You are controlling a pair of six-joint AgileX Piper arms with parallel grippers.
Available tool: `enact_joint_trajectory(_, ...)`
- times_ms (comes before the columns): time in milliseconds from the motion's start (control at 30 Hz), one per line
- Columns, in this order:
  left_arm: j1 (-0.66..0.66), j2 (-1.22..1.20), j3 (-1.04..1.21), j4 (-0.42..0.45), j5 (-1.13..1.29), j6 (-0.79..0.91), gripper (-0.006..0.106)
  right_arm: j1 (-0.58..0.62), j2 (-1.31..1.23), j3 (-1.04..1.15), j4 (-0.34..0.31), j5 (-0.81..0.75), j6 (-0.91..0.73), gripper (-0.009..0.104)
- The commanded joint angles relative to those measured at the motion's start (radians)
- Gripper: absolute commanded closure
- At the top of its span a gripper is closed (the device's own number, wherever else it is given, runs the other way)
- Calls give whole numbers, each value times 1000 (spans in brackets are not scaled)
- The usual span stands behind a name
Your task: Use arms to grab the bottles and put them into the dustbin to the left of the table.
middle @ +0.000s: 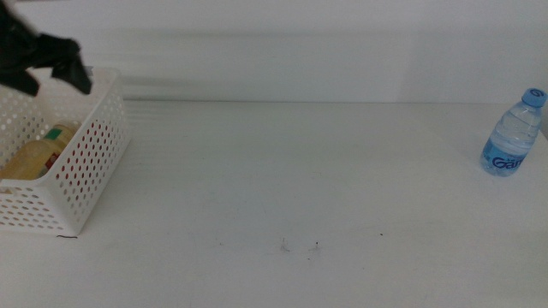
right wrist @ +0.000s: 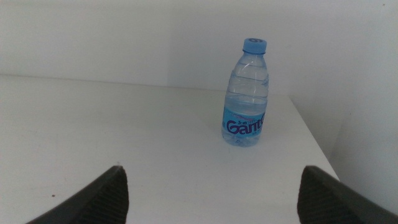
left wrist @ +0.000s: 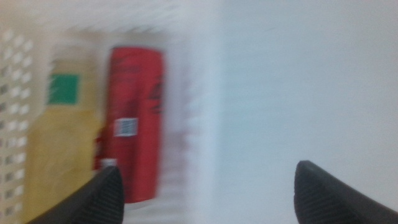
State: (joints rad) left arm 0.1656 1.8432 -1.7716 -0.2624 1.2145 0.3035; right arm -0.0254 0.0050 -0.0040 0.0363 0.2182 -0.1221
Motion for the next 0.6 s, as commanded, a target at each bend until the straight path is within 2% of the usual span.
enact_joint_trajectory(0, -48, -52, -5, -9, 7, -50, 7, -5, -5, 4, -7, -9, -6, 2)
enact_joint_trajectory(300, -280, -221, 26, -7, 7, -66, 7, -5, -5, 4, -7, -9, -6, 2)
enact_joint_trajectory(567, -475, -419, 199, -28, -201, -15, 7, -5, -5, 4, -7, -9, -6, 2)
